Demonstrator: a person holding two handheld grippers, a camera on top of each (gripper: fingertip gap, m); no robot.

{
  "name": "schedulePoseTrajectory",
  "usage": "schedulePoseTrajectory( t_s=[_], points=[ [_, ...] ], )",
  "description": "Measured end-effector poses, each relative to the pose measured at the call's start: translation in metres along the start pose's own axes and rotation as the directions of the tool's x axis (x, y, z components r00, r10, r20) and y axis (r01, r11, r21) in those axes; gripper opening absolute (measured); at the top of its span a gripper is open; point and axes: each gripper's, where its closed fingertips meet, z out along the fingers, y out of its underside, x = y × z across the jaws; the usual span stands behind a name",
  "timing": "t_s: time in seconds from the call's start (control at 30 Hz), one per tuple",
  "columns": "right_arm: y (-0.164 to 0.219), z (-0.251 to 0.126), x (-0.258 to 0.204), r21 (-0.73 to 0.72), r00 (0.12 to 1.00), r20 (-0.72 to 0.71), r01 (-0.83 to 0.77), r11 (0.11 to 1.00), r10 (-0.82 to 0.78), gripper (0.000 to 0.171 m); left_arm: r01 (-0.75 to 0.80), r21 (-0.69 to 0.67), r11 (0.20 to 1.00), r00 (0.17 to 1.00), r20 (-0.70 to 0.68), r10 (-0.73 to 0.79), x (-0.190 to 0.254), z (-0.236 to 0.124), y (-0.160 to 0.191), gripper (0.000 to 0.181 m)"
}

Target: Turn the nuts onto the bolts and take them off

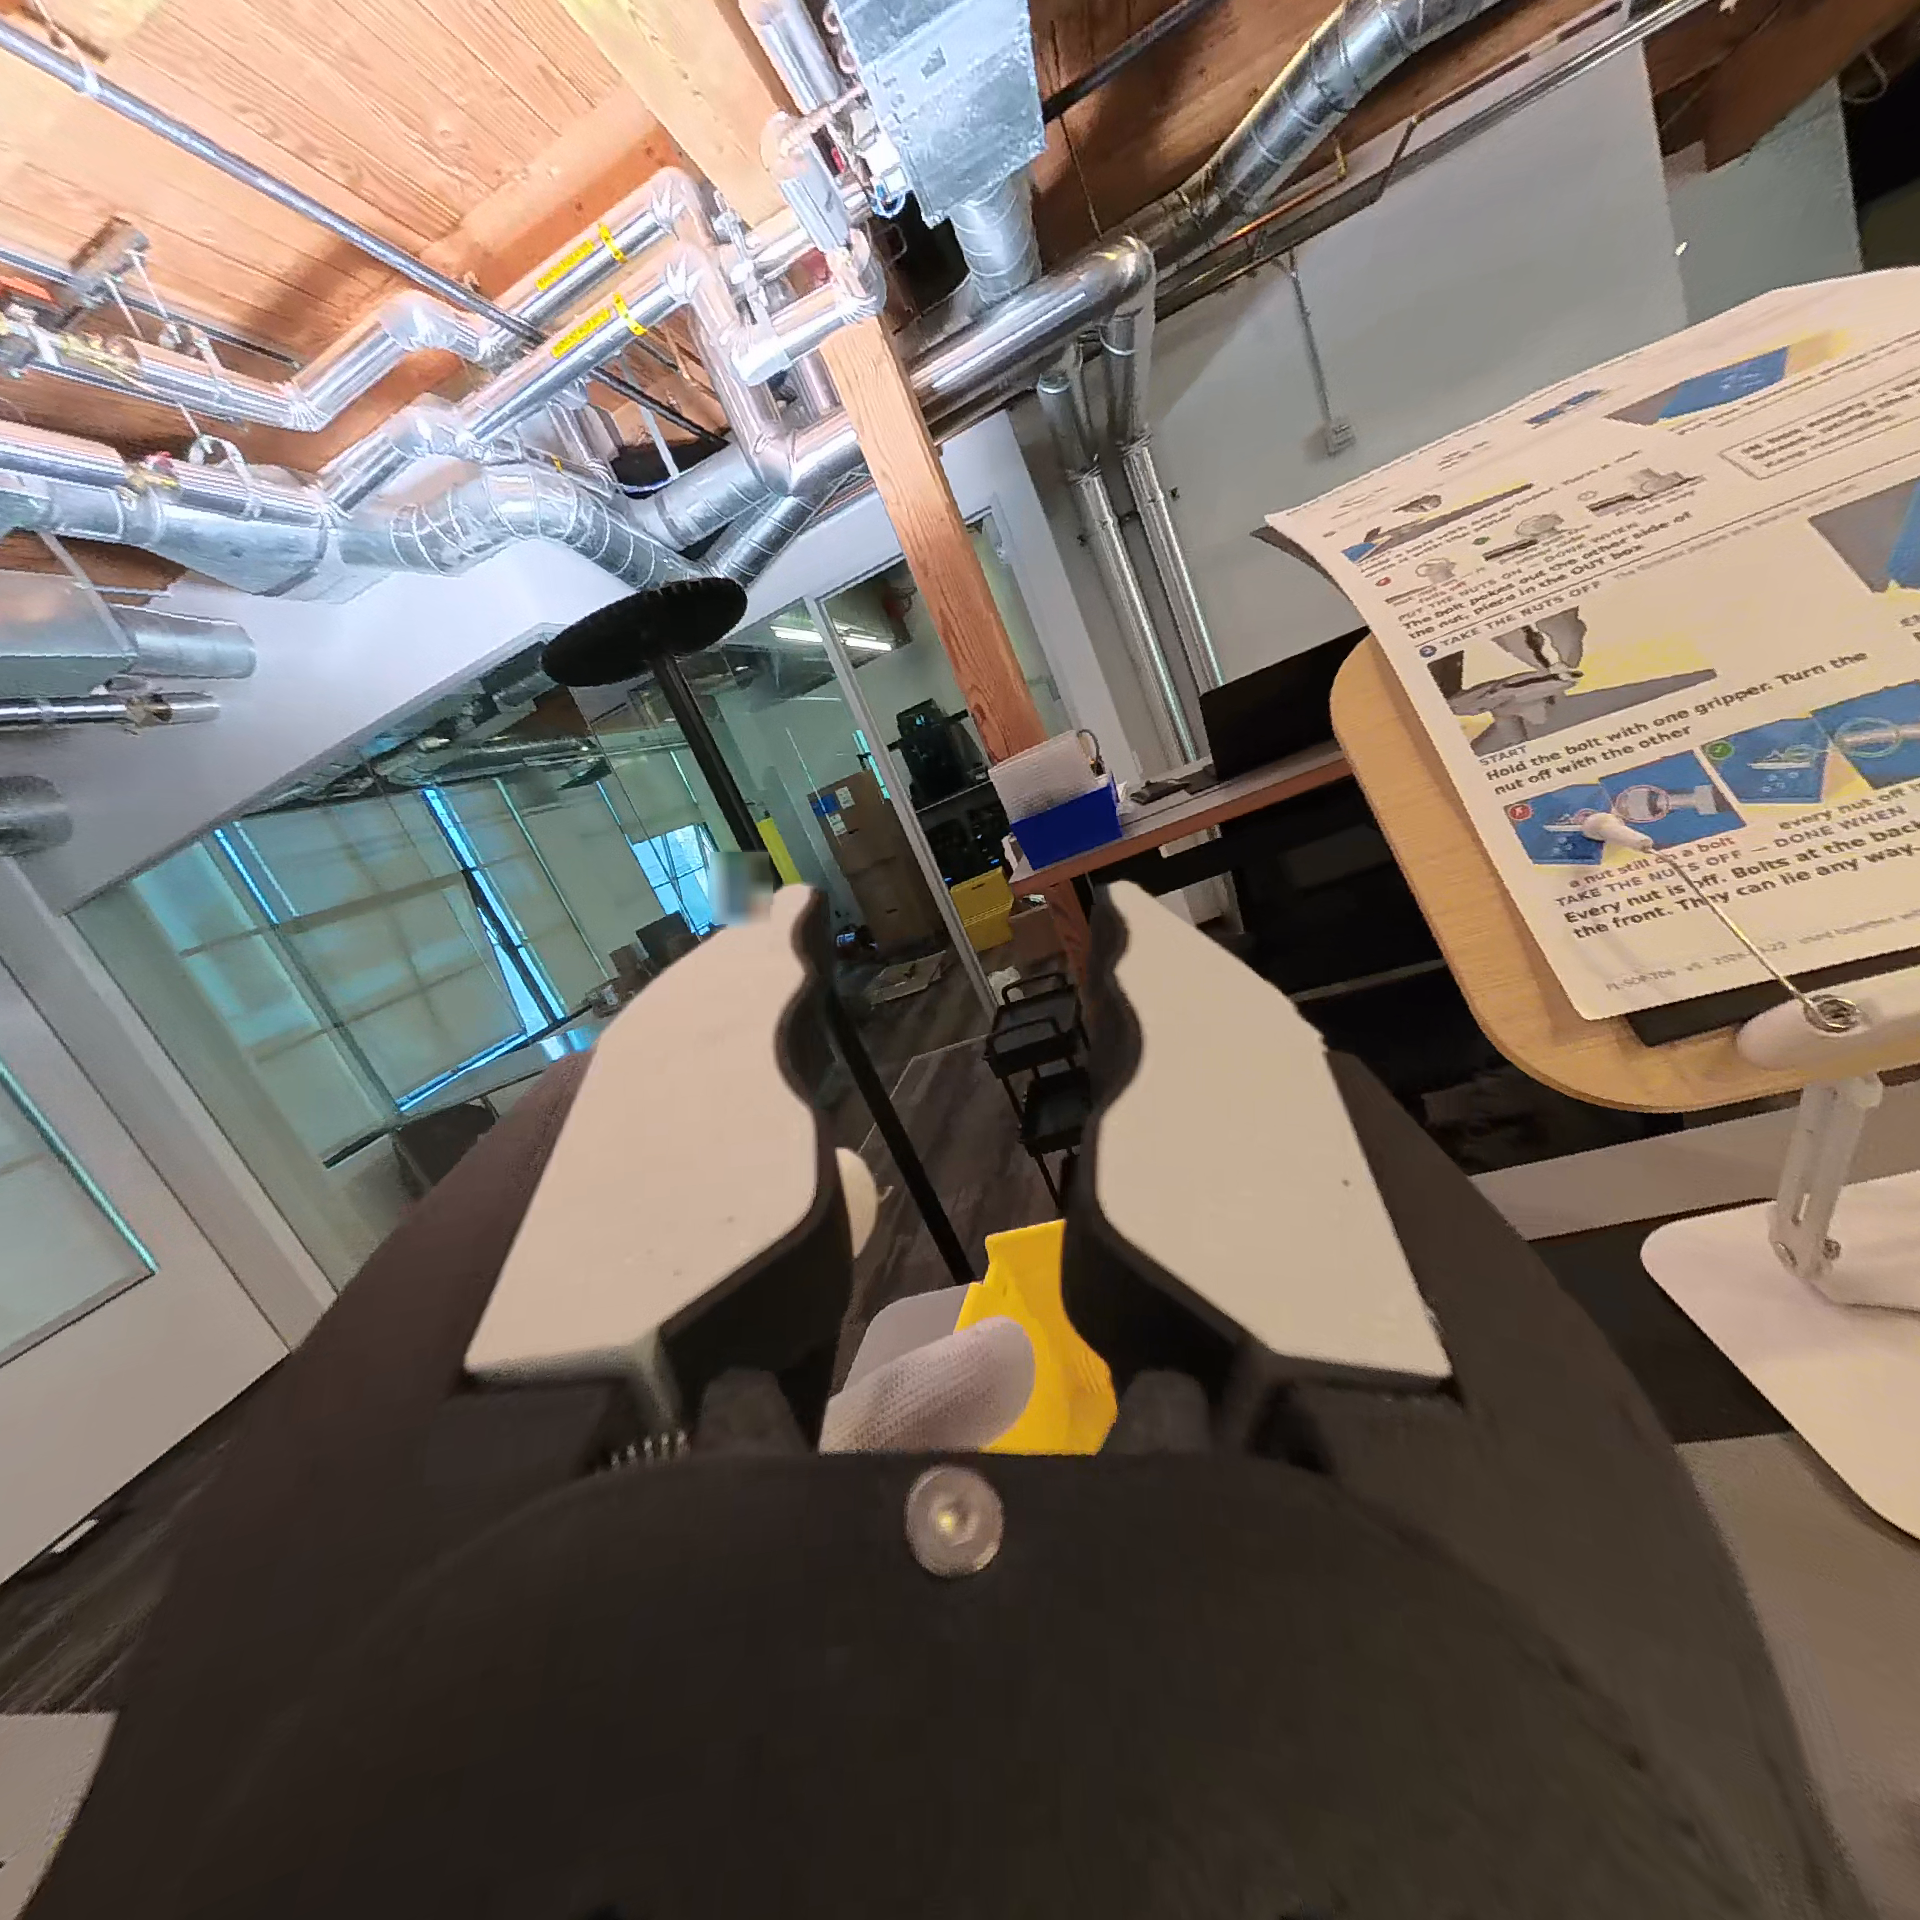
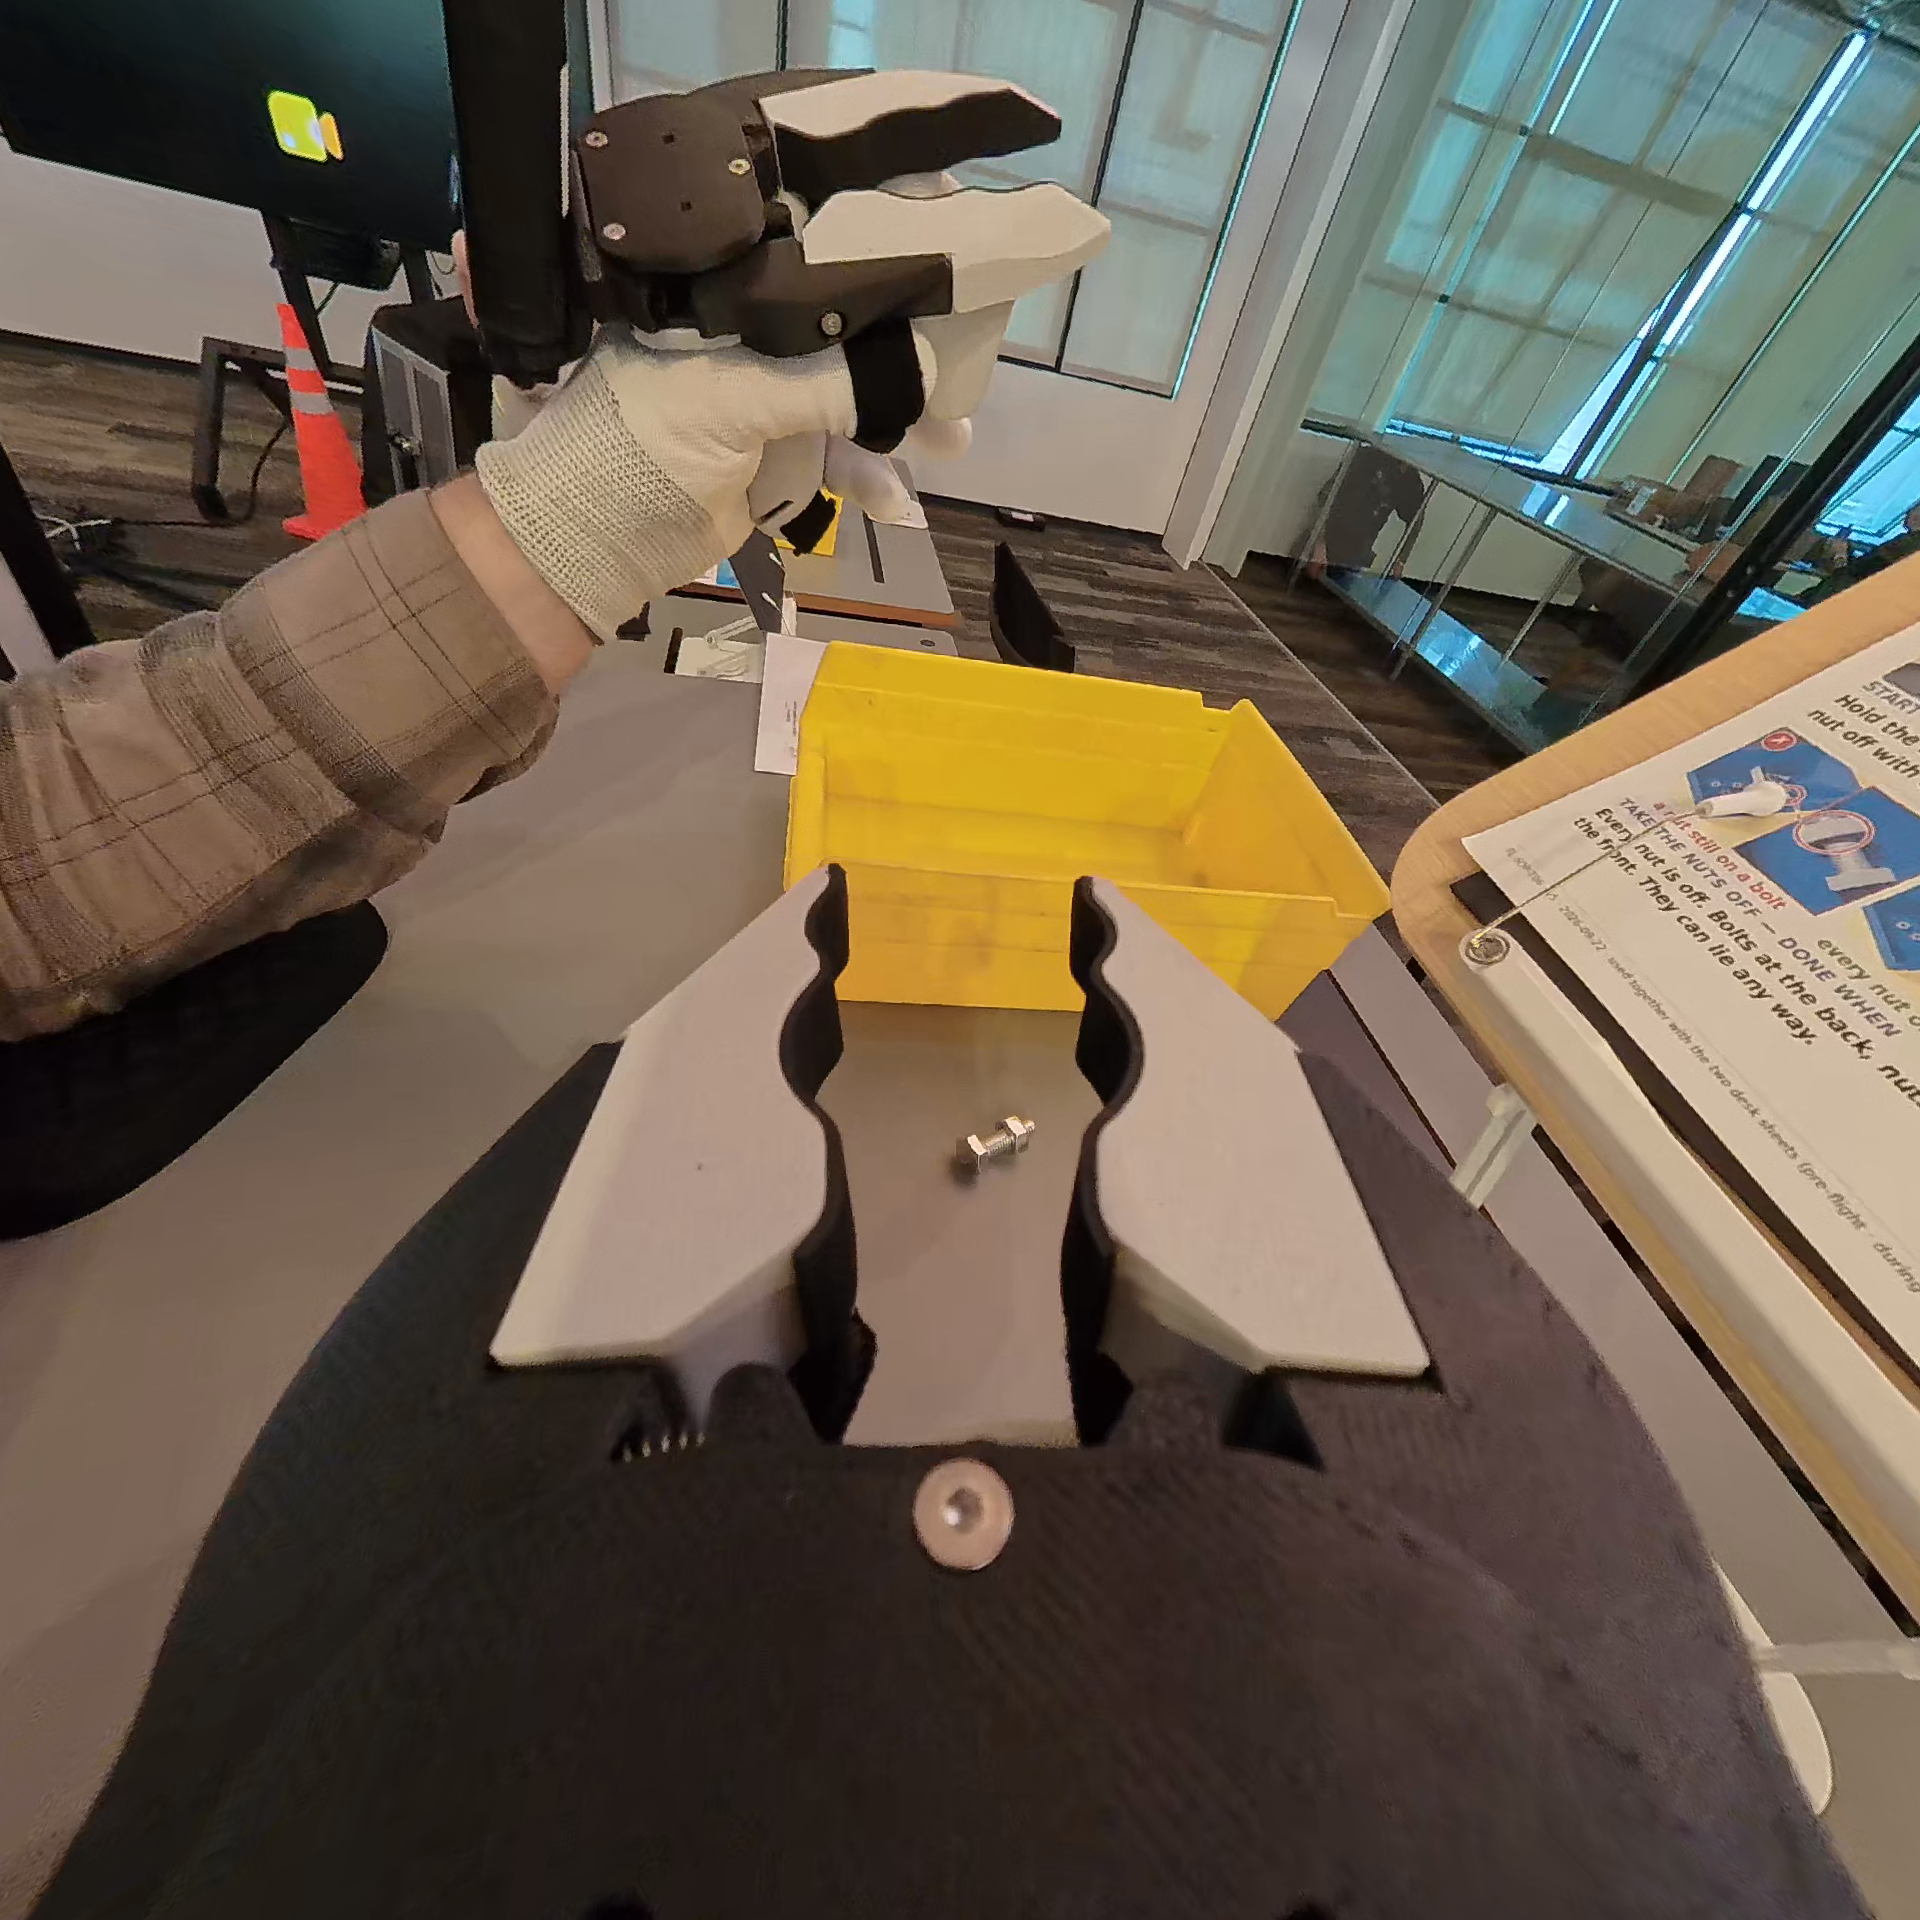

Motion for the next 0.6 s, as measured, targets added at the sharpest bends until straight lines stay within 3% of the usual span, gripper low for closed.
schedulePoseTrajectory(
  t_s=[0.07,0.27,0.6],
  points=[
    [-0.001,-0.001,0.0,-0.001,1.0,-0.001,0.005,1.0,-0.005,0.041,0.002,0.011,1.0,1.0,-0.01,-0.002,0.002,-0.001,-0.002,0.038],
    [-0.002,-0.003,0.002,0.001,1.0,-0.007,0.003,1.0,-0.003,0.041,0.023,0.016,1.0,0.998,-0.058,-0.022,0.012,0.0,-0.002,0.038],
    [0.0,-0.006,0.004,-0.007,1.0,-0.012,0.003,1.0,-0.003,0.041,0.119,0.014,0.993,0.982,-0.15,-0.116,0.029,0.005,-0.002,0.068]
  ],
)
